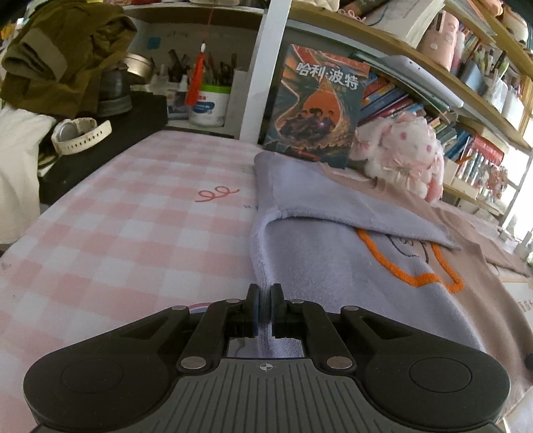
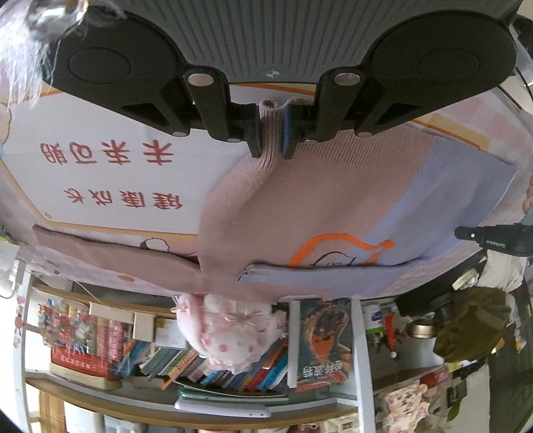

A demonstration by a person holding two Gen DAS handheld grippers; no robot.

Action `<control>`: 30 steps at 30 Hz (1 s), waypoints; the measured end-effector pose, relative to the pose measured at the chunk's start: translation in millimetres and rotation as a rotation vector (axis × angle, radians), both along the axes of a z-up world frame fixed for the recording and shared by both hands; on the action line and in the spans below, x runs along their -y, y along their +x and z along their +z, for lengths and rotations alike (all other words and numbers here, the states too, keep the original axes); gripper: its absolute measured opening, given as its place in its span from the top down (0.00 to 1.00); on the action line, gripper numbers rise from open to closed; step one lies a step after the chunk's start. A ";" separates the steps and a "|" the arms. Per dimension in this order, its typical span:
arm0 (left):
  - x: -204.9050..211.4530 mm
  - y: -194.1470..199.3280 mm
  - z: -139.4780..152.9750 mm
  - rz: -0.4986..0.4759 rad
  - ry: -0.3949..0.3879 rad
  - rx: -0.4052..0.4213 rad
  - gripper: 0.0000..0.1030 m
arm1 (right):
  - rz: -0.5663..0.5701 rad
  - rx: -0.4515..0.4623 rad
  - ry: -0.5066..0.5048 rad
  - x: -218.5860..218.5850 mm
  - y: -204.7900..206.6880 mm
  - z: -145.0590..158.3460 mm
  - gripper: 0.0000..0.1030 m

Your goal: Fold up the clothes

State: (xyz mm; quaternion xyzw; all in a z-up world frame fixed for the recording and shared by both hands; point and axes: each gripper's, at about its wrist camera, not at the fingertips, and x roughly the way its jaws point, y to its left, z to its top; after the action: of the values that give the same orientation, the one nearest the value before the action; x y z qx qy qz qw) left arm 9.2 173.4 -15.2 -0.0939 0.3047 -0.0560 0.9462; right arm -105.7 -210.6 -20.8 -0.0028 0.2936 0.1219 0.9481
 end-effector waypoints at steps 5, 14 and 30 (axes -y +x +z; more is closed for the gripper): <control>2.3 -8.8 3.1 0.038 0.045 0.025 0.84 | 0.000 0.000 0.005 2.3 -2.2 -1.3 0.88; 25.7 -61.2 31.5 0.028 0.104 0.206 0.55 | 0.001 0.015 -0.001 2.6 -5.9 -3.4 0.85; 111.5 -58.1 26.7 -0.169 0.250 0.280 0.26 | -0.070 0.051 0.009 20.6 -9.6 0.1 0.45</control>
State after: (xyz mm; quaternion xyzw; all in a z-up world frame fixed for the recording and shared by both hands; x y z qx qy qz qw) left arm -48.9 61.9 11.5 0.0588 0.1815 -0.1094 0.9755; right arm -115.3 -231.2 -20.8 0.0088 0.2690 0.0898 0.9589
